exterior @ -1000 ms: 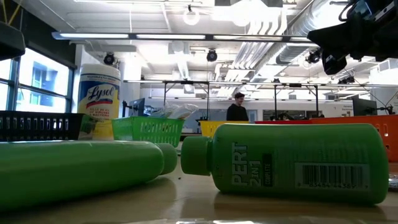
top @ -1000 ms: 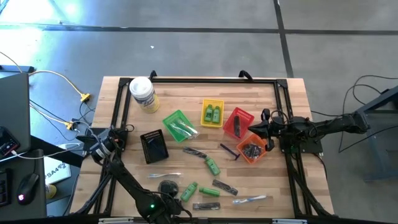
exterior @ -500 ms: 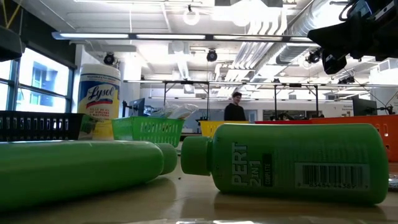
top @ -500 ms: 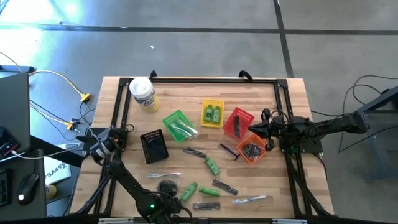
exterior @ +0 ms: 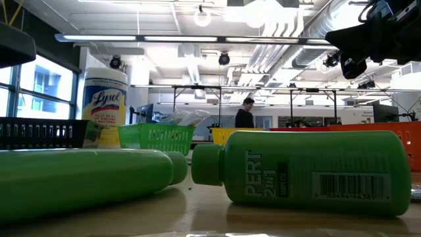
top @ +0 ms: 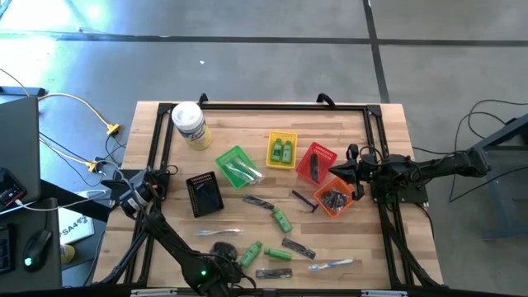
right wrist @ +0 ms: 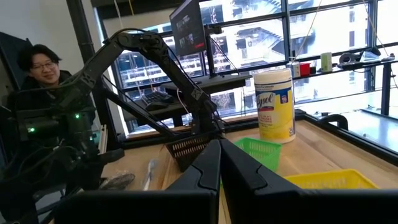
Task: Pick & Place Travel size toiletries
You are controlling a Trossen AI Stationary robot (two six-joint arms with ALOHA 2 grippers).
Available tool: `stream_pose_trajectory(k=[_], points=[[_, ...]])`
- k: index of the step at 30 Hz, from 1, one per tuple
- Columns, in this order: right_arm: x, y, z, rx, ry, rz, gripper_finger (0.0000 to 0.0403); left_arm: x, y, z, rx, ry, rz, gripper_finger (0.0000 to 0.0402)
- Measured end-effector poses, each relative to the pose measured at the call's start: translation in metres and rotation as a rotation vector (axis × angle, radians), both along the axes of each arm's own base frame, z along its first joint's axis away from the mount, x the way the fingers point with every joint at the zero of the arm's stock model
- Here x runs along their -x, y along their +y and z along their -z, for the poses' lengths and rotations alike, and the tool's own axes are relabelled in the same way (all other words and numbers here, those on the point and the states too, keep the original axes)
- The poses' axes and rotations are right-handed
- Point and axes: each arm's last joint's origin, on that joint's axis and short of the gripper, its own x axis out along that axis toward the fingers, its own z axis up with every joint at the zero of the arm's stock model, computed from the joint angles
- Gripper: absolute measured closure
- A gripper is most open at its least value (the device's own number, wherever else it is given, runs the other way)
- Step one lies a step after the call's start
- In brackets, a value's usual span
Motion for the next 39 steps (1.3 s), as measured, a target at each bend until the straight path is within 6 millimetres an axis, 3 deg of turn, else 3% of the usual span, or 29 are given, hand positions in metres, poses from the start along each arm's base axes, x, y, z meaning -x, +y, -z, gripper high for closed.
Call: stream_pose_trajectory(k=[3,12,21,24,32,39], points=[[0.0,0.0,0.0,0.0,0.0,0.0,0.0398,0.001,0.0,-0.007,0.006,-0.012,0.047,0.0385],[0.0,0.0,0.0,0.0,0.0,0.001,0.0398,0.013,0.009,-0.058,0.062,-0.083,0.082,0.0369],[0.0,0.001,0.0,0.003,0.0,-0.027,0.0398,0.023,0.024,-0.08,-0.03,-0.094,0.133,0.0377],[0.0,0.001,0.0,0.003,0.0,-0.028,0.0398,0.027,0.033,-0.103,-0.091,-0.193,0.192,0.0377],[0.0,0.001,0.0,0.003,0.0,-0.029,0.0398,0.057,0.08,-0.18,-0.283,-0.516,0.301,0.0378],[0.0,0.002,0.0,0.005,-0.001,-0.057,0.0398,0.093,0.157,-0.199,-0.228,-0.774,0.307,0.0378]])
